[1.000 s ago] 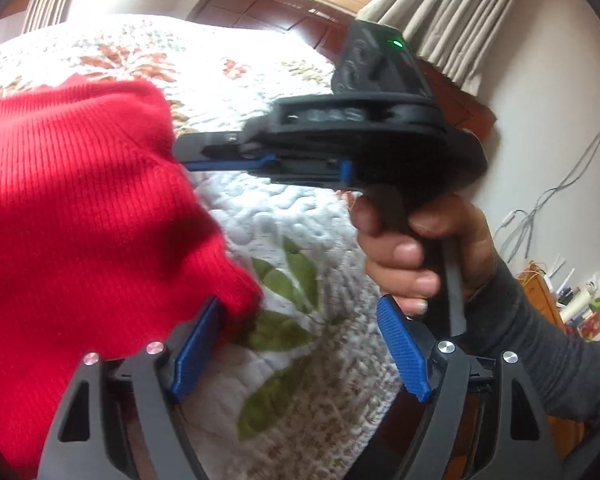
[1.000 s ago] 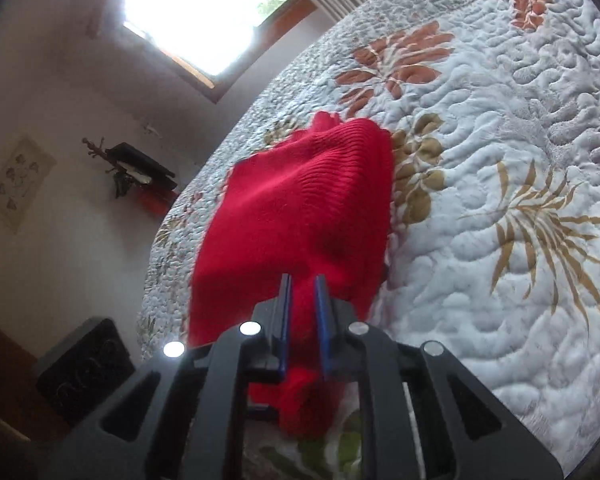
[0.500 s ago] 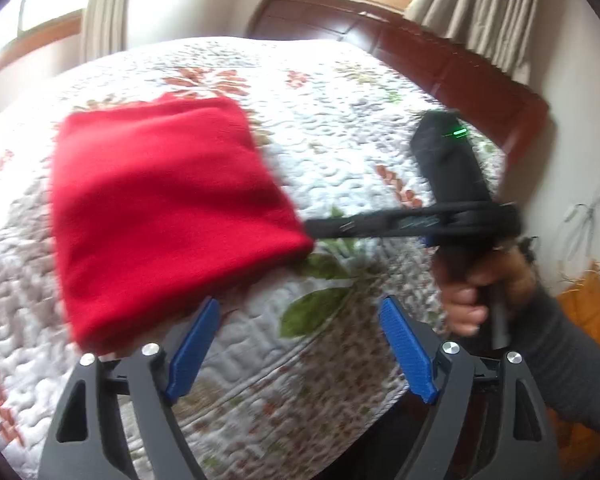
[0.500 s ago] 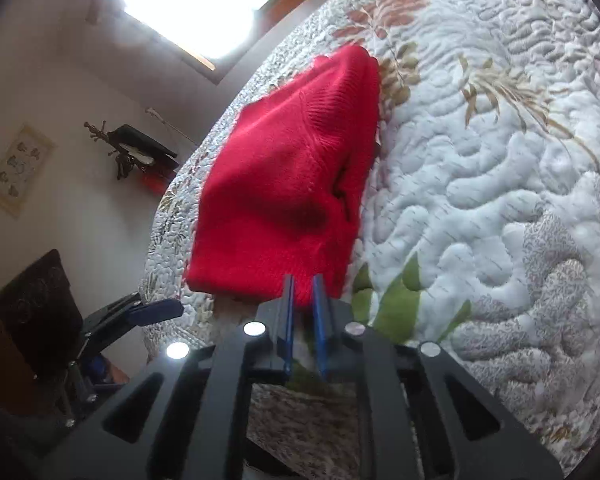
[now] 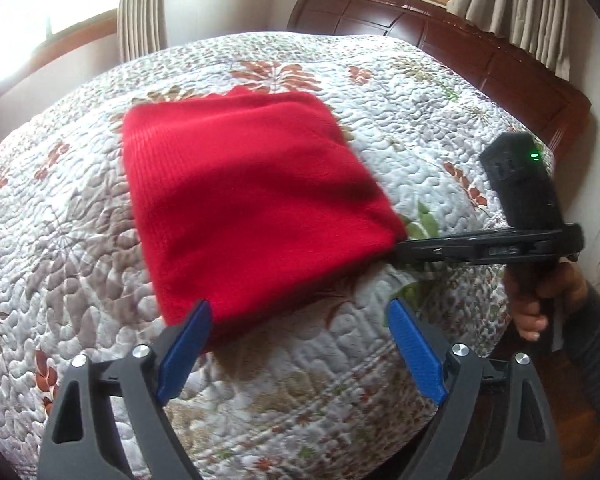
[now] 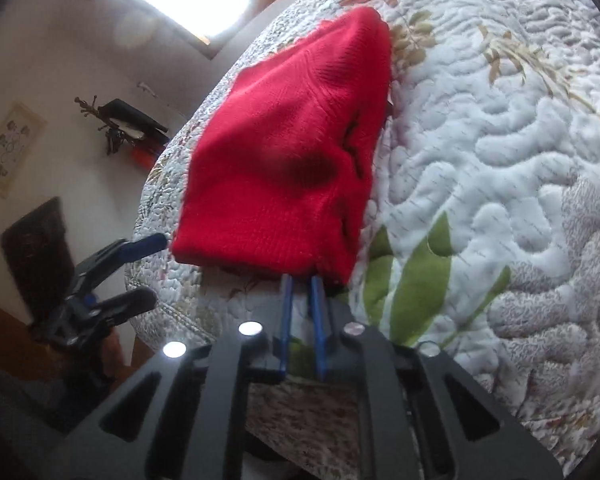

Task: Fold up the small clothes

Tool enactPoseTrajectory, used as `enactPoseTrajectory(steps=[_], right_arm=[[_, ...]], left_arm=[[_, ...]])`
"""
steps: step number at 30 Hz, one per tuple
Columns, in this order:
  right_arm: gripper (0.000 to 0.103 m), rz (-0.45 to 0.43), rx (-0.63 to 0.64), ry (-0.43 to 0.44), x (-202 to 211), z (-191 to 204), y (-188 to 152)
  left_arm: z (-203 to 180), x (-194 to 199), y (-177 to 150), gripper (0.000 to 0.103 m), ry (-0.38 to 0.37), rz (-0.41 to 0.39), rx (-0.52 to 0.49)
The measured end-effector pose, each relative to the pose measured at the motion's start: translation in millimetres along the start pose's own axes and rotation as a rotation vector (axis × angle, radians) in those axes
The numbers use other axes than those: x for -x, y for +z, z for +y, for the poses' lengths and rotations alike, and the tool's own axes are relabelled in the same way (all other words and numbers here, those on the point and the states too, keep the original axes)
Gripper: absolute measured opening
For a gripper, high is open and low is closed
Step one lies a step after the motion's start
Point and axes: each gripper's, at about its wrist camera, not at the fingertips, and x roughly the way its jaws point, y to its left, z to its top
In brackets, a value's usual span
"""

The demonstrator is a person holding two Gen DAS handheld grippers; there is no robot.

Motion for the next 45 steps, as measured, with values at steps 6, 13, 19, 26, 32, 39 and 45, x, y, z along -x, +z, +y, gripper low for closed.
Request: enactPoseTrajectory(steps=[6,13,19,26,32,39,45], right_arm=[[0.059,-0.09,-0.03,0.041,38.2,9.1,5.2],[0.067,-0.132,-0.108,0.077,43.7,-6.1,14.7],[0.076,-0.109,-0.139,0.068,33.1,-12.5,25.2],[0.087,-0.05,-0.196,0.08,28.9,-37.4,58.2],[0.09,0.02,-0.247,0.144,8.3,-63.7,109.2],[0.092,0.088,-0.238,0.189,-22.5,-75.2,154.7],[0.097,0.141,-0.159,0.184,-47.2,-65.6,172.0]], left_arm=[[36.6,-4.4,-2.8,0.089,-0.003,0.01,0.067],[56.4,-2.1,-5.4,0.09,0.031,0.023,0.091],[65.7,1.7,-2.0,0.093,0.045,0.033,0.097],[139.6,-3.7,4.2,0.098,-0.259,-0.003,0.339],[184.6,-45.9,3.0,0.099,-0.53,0.042,0.505],[175.9,-67.9,9.0,0.099,-0.731,0.038,0.514],[154.7,-86.1,12.3,0.099,-0.818,0.034,0.514]])
